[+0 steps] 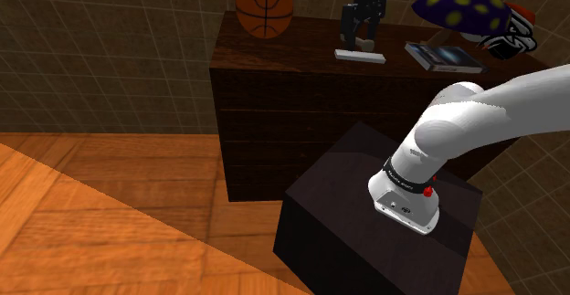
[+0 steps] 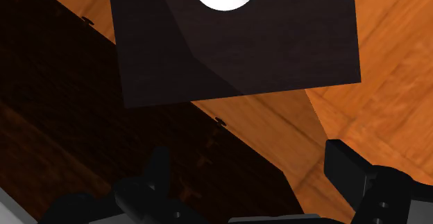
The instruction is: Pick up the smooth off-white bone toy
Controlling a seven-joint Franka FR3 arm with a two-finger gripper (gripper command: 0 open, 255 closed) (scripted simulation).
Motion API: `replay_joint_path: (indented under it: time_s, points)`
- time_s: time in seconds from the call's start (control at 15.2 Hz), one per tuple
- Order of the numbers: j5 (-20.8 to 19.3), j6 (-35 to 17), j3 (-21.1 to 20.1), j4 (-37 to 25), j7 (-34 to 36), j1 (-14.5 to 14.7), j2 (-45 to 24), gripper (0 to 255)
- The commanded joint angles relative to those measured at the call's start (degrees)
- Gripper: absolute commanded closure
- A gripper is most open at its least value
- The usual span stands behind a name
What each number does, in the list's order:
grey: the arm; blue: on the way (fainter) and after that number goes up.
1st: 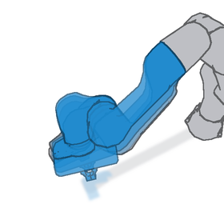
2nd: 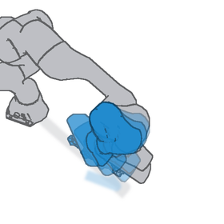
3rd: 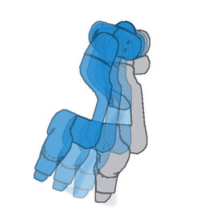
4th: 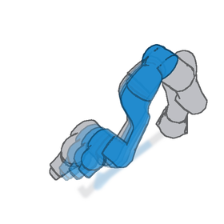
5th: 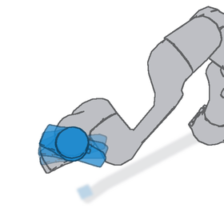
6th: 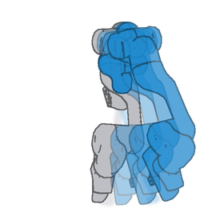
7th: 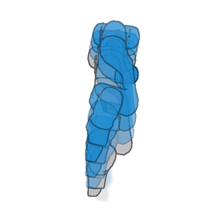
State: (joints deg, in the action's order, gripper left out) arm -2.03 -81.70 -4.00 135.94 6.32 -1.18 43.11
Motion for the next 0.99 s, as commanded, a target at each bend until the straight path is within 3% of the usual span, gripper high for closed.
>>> replay_joint_path:
  time_s: [0.0, 0.92]
  points:
    - [0.00, 0.00, 0.00, 0.00, 0.00, 0.00, 0.00, 0]
    - [-6.26, -14.50, 13.63, -6.78, -8.48, -7.75, -18.39, 0]
